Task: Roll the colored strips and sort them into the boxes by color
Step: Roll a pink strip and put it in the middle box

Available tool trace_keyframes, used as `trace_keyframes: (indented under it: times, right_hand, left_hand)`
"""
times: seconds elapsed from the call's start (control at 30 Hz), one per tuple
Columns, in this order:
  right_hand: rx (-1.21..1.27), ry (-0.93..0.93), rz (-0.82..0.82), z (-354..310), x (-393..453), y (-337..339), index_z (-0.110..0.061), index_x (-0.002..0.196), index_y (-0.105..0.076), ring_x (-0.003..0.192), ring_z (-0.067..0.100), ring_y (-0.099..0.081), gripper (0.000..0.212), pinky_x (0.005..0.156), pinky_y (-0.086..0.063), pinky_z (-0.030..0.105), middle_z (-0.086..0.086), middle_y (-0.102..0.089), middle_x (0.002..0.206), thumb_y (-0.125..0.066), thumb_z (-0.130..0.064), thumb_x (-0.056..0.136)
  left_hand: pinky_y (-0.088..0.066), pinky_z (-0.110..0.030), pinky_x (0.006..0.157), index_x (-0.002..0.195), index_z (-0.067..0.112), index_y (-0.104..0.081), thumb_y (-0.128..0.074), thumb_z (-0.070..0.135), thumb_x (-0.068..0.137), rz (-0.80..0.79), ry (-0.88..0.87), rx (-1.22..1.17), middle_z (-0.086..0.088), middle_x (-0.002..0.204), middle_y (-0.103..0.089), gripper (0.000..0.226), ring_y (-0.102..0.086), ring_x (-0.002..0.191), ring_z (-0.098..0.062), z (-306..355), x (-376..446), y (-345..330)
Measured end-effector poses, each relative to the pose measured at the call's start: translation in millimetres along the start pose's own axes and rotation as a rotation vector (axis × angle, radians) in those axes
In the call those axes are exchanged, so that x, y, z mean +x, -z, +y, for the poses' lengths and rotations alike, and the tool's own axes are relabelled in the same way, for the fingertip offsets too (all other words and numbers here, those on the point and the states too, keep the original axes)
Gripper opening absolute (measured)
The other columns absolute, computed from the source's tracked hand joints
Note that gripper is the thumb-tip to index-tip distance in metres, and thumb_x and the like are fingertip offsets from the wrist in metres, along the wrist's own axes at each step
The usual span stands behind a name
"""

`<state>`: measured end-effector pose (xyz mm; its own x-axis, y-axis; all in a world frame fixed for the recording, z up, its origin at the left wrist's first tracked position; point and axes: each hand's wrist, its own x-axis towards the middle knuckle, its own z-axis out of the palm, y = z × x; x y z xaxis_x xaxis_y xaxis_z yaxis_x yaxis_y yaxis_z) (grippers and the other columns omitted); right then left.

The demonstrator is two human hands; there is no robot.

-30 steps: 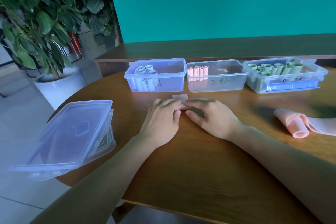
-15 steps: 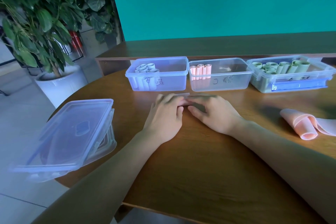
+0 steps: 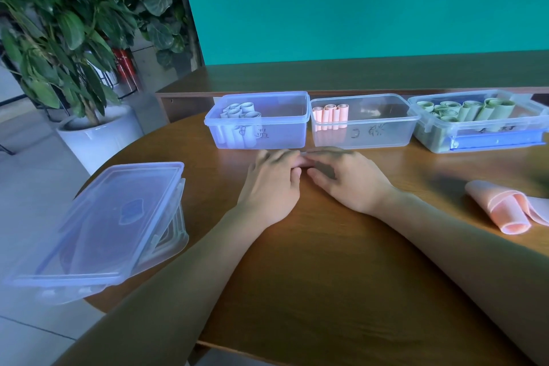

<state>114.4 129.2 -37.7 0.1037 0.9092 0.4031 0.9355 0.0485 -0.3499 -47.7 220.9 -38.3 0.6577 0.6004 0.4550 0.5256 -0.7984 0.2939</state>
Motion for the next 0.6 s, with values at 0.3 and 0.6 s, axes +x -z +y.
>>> trace_keyframes:
  times: [0.3, 0.6]
  right_hand:
    - [-0.012, 0.003, 0.008, 8, 15, -7, -0.034, 0.121, -0.060, 0.107, 0.014, -0.062, 0.023, 0.084, -0.056, 0.044, -0.015, -0.063, 0.121, -0.052, -0.035, 0.099]
    - [-0.039, -0.037, -0.020, 9, 21, -8, -0.045, 0.127, -0.055, 0.109, 0.013, -0.061, 0.030, 0.082, -0.051, 0.035, -0.022, -0.061, 0.126, -0.053, -0.036, 0.099]
  left_hand:
    - [-0.043, -0.038, 0.100, 0.128, 0.039, -0.060, -0.045, 0.024, 0.102, -0.022, 0.009, 0.011, 0.014, 0.127, -0.061, 0.034, -0.045, 0.110, -0.019, -6, 8, -6]
    - [-0.030, -0.042, 0.109, 0.148, 0.032, -0.042, -0.043, 0.034, 0.104, -0.160, 0.174, 0.010, 0.010, 0.149, -0.049, 0.043, -0.037, 0.132, -0.025, -10, 27, -11]
